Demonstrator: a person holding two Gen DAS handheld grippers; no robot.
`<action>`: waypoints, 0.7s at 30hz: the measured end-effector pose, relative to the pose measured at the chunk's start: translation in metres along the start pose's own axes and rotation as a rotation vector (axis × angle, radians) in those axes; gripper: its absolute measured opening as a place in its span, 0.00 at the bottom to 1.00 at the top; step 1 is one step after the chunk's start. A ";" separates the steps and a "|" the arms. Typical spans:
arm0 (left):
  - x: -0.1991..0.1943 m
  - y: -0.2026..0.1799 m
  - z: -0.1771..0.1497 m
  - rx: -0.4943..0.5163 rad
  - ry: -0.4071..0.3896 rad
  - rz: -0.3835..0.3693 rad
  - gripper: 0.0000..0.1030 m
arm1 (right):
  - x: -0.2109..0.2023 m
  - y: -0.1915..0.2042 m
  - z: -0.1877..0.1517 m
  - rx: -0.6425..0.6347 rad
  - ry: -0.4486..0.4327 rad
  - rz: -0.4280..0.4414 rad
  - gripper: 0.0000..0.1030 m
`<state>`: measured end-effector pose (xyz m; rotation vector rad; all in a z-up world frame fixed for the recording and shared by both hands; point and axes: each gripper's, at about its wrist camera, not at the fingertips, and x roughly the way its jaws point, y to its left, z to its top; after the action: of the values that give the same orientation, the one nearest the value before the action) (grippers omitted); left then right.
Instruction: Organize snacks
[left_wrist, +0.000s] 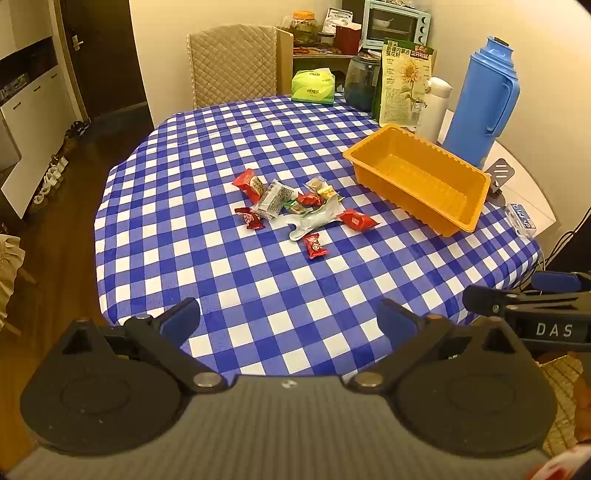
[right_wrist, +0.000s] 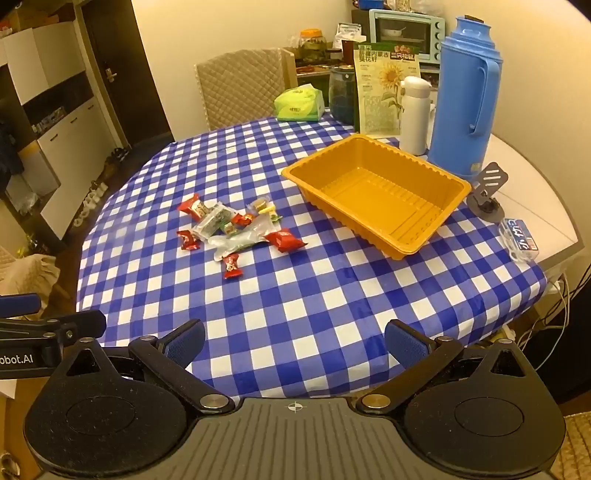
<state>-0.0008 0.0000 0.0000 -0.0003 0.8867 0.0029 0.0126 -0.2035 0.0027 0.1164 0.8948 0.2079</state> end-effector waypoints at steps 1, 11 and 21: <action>0.000 0.000 0.000 0.000 -0.001 -0.001 0.99 | 0.002 0.001 0.001 0.000 0.001 0.000 1.00; -0.008 -0.006 0.005 0.002 -0.005 -0.001 0.99 | -0.003 -0.007 -0.005 0.005 -0.018 0.009 1.00; -0.010 -0.007 0.012 -0.002 -0.006 -0.005 0.99 | -0.003 -0.008 0.001 -0.001 -0.028 0.016 1.00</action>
<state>0.0026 -0.0065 0.0154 -0.0041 0.8806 -0.0009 0.0124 -0.2120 0.0039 0.1253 0.8663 0.2215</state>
